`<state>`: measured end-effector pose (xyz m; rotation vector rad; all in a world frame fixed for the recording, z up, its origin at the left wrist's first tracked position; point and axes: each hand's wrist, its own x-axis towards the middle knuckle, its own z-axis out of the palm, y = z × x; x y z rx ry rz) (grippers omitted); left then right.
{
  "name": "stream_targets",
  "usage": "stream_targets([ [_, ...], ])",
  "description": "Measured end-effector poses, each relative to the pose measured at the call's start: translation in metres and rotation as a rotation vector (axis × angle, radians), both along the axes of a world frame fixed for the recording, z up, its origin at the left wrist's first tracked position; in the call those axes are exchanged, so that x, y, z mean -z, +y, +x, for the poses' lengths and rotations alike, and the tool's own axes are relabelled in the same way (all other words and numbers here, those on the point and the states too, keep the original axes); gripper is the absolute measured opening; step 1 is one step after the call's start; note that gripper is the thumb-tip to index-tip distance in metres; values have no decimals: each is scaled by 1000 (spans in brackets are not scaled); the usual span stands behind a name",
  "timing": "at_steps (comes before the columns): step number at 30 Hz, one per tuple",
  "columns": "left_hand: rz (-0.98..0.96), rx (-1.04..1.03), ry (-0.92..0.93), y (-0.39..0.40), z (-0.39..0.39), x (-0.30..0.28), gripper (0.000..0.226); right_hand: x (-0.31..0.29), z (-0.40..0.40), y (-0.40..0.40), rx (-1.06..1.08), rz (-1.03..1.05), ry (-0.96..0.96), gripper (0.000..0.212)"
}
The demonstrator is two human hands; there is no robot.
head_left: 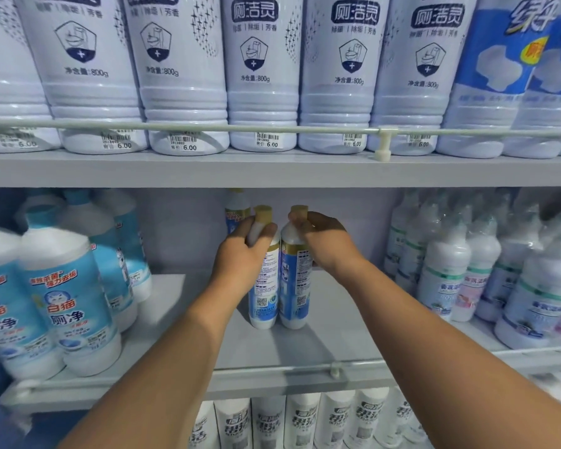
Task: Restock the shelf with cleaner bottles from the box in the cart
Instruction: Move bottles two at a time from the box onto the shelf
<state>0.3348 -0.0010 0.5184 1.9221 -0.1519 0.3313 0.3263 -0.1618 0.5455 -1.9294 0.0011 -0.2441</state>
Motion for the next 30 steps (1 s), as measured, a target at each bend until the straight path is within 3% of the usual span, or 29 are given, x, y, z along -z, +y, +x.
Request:
stream_targets([
  [6,-20,226,152,16,-20,64,52,53,-30,0,-57,39,-115,30],
  [9,40,226,208,19,-16,97,68,95,-35,4,-89,-34,-80,54],
  [13,24,151,205,14,-6,108,62,127,-24,6,-15,-106,20,75],
  [17,108,10,154,4,3,112,55,139,-12,7,10,-85,-4,67],
  [22,116,-110,152,-5,30,124,71,143,10,-1,-17,-75,-10,56],
  [27,155,-104,151,-6,40,127,72,146,19,-3,-35,-31,-2,51],
  [30,171,-51,175,3,36,127,57,149,25,-3,-55,-30,2,47],
])
